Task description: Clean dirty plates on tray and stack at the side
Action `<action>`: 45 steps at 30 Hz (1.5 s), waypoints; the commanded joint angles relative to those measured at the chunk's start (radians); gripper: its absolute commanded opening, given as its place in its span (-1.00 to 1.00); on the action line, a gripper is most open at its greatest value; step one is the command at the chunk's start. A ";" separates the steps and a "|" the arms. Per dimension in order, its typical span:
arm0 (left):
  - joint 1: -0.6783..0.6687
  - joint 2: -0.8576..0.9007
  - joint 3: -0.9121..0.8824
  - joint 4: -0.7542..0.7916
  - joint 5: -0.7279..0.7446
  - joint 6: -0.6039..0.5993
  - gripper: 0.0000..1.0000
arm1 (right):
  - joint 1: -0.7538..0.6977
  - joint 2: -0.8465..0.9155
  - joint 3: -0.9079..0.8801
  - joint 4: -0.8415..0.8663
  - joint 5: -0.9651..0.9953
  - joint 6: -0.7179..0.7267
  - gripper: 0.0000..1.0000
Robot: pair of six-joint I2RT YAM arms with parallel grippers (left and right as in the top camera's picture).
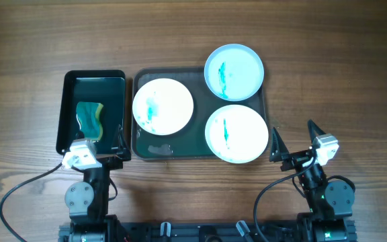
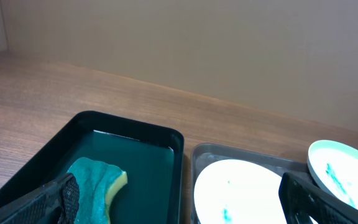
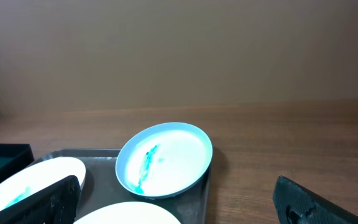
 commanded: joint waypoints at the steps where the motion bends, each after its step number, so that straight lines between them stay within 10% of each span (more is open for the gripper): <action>1: 0.008 -0.007 -0.006 0.001 0.008 -0.002 1.00 | 0.002 -0.006 -0.002 0.003 -0.016 0.010 1.00; 28: 0.008 0.002 0.042 0.058 0.142 -0.029 1.00 | 0.002 -0.003 0.053 0.048 -0.089 0.070 0.99; 45: 0.008 0.967 1.131 -0.785 0.245 -0.023 1.00 | 0.002 0.913 0.939 -0.586 -0.368 -0.009 0.99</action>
